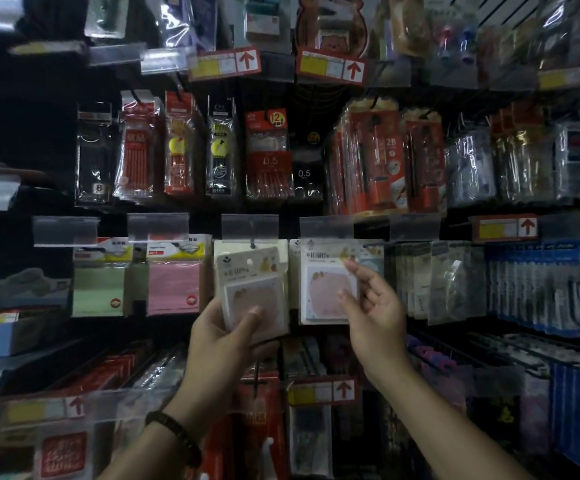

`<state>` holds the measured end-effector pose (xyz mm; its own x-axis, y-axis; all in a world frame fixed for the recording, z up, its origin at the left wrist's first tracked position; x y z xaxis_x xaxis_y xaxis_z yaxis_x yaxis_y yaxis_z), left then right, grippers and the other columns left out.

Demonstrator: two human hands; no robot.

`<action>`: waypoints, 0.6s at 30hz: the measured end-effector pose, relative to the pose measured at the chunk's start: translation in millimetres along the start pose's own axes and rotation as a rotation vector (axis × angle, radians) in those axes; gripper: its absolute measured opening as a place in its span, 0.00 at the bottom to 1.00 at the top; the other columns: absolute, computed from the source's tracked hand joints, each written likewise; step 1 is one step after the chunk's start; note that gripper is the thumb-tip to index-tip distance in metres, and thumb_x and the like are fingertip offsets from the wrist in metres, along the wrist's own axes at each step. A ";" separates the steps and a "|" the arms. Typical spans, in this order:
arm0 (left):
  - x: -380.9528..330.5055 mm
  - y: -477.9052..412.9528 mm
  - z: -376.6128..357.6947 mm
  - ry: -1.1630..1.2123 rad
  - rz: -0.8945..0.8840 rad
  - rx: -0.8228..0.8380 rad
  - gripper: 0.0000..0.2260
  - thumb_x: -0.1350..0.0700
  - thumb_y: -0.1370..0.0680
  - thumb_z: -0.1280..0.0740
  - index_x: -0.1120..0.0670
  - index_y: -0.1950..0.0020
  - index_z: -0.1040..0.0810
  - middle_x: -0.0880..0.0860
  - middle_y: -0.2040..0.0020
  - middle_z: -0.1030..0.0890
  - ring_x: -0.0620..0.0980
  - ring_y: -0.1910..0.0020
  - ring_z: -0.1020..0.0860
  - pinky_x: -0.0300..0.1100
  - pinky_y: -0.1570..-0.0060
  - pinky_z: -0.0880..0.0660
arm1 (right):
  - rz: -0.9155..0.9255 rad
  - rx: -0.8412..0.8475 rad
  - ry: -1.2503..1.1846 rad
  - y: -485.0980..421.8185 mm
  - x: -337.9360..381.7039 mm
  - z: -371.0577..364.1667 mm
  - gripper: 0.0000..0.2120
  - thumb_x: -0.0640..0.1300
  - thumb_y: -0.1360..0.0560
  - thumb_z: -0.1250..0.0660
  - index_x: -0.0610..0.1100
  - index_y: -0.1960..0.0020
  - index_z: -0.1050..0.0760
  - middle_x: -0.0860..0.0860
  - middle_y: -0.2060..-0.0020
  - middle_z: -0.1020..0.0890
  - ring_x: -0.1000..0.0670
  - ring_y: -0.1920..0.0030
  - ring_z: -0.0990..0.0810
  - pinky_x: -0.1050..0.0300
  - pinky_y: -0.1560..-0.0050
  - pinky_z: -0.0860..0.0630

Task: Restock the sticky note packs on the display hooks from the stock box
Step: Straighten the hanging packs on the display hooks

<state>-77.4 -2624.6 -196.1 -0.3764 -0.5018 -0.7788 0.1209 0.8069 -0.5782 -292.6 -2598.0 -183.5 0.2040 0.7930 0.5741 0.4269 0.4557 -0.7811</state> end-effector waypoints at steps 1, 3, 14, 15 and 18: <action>0.3 -0.5 3.1 -0.018 -0.012 -0.016 0.14 0.62 0.17 0.32 0.51 0.33 0.21 0.51 0.42 0.12 0.54 0.46 0.12 0.48 0.54 0.13 | 0.026 0.007 -0.002 -2.4 2.4 -0.8 0.23 0.29 0.20 0.31 0.55 0.36 0.20 0.60 0.35 0.17 0.62 0.31 0.22 0.57 0.28 0.24; -0.2 -1.7 7.0 -0.050 -0.019 -0.023 0.14 0.61 0.18 0.31 0.51 0.33 0.21 0.52 0.41 0.13 0.55 0.46 0.12 0.48 0.55 0.14 | 0.062 0.029 -0.001 -7.8 5.9 -3.5 0.22 0.30 0.19 0.32 0.52 0.34 0.20 0.59 0.34 0.17 0.62 0.30 0.23 0.62 0.29 0.25; -7.7 2.1 -1.6 -0.086 -0.021 -0.013 0.13 0.63 0.20 0.29 0.54 0.37 0.20 0.49 0.47 0.11 0.51 0.50 0.11 0.45 0.55 0.13 | 0.026 0.032 0.094 -22.9 3.1 -13.2 0.23 0.30 0.20 0.33 0.51 0.30 0.21 0.58 0.32 0.18 0.63 0.31 0.23 0.67 0.32 0.26; -7.5 2.3 -0.8 -0.094 -0.022 -0.017 0.13 0.63 0.20 0.29 0.53 0.37 0.20 0.49 0.47 0.11 0.51 0.49 0.11 0.45 0.55 0.13 | 0.035 0.035 0.125 -23.9 3.9 -11.8 0.23 0.30 0.20 0.34 0.50 0.30 0.21 0.58 0.32 0.18 0.63 0.30 0.23 0.66 0.30 0.27; -8.4 2.7 2.1 -0.108 -0.016 -0.021 0.14 0.62 0.20 0.29 0.53 0.36 0.20 0.50 0.45 0.12 0.51 0.49 0.11 0.51 0.52 0.13 | 0.005 0.037 0.231 -26.9 4.3 -8.8 0.22 0.31 0.19 0.35 0.50 0.29 0.21 0.57 0.29 0.21 0.61 0.28 0.26 0.73 0.34 0.30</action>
<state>-71.9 -2618.9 -191.7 -0.2768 -0.5445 -0.7917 0.0954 0.8043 -0.5865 -295.4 -2610.4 -157.9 0.4042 0.6833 0.6080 0.3938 0.4700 -0.7900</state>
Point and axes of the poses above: each hand's wrist, its own y-axis away from the middle knuckle, its own z-axis out of the back of the hand, x = y × z, the point moved 3 cm from there along -y, towards the middle knuckle
